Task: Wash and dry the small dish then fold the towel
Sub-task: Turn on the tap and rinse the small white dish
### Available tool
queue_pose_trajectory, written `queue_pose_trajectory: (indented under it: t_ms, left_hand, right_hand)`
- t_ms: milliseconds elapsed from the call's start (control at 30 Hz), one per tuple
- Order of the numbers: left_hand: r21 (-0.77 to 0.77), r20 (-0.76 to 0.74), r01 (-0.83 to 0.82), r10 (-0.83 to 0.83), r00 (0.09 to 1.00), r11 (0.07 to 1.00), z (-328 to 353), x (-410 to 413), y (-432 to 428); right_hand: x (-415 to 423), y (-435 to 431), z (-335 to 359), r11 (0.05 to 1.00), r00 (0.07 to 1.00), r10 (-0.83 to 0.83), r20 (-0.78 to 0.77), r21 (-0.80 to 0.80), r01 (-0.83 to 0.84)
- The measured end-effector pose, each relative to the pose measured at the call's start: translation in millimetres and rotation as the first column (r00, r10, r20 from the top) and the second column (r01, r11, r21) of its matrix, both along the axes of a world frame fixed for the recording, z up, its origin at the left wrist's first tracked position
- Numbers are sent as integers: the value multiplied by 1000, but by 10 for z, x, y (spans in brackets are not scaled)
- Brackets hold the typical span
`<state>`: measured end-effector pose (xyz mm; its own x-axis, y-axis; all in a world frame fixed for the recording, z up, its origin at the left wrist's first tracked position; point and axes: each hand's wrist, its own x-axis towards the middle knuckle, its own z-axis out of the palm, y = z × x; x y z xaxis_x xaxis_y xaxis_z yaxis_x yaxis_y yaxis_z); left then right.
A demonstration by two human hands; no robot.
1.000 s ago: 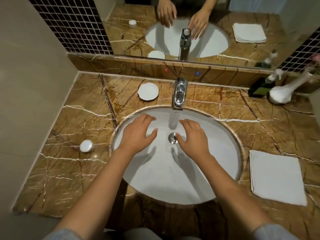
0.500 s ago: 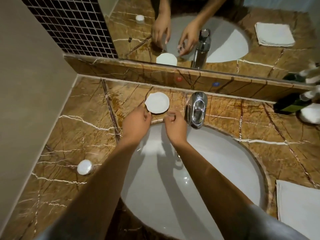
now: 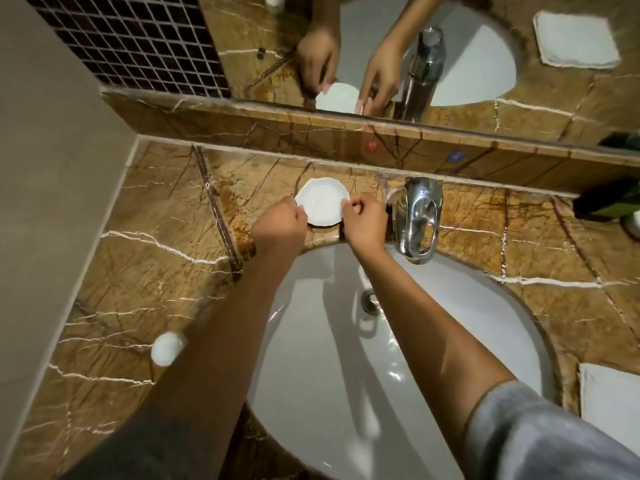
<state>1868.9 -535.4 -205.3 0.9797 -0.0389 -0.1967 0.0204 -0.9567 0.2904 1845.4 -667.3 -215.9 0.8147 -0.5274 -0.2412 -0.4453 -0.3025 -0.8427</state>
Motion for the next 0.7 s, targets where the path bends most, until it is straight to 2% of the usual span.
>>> queue_pose_trajectory:
  t_ms: [333,567,700]
  left_hand:
    - [-80,130,92,-81,988,993,80,-428,60]
    - [-62,61,131,-127,990,989,172,-932,80]
    - [-181,-55,93,-105,993,979,113,-1336,38]
  right_hand:
    - [-488,18,29,995,1000,17,5,102,-17]
    - [-1071,-11,-78,990,999,6,-54,143,2]
    - [-1478,-191,-134,994,993,54,-110,99,-43]
